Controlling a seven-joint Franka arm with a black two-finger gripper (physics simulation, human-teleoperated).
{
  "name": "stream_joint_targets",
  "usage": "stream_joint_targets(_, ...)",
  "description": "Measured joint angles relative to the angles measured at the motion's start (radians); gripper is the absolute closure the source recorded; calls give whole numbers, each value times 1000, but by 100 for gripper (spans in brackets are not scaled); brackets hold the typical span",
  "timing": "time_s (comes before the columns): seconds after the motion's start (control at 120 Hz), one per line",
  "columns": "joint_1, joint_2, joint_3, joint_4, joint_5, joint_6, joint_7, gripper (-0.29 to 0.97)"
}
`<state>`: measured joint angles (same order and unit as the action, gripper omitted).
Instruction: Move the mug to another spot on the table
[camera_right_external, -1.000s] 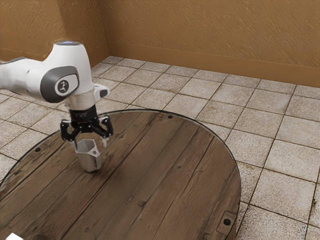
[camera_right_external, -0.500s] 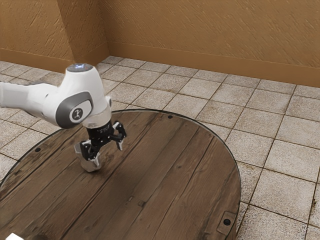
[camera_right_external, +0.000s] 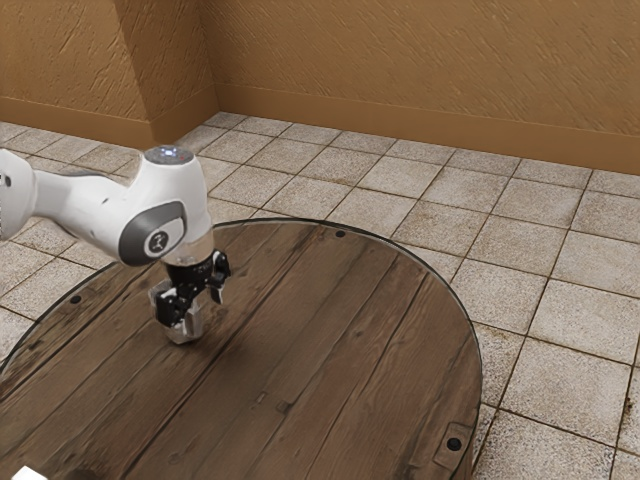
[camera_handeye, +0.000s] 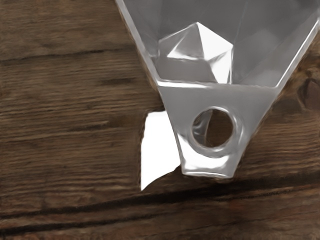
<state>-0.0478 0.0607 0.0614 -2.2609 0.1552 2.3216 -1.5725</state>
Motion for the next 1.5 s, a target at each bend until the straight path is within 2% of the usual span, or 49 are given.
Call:
stream_joint_targets(0.167, -53, 18, 0, 7, 26, 17, -40, 0)
stream_joint_targets(0.517, -9, 58, 25, 38, 36, 40, -40, 0)
stream_joint_targets(1.5, 68, 141, 29, 51, 23, 132, 210, 0)
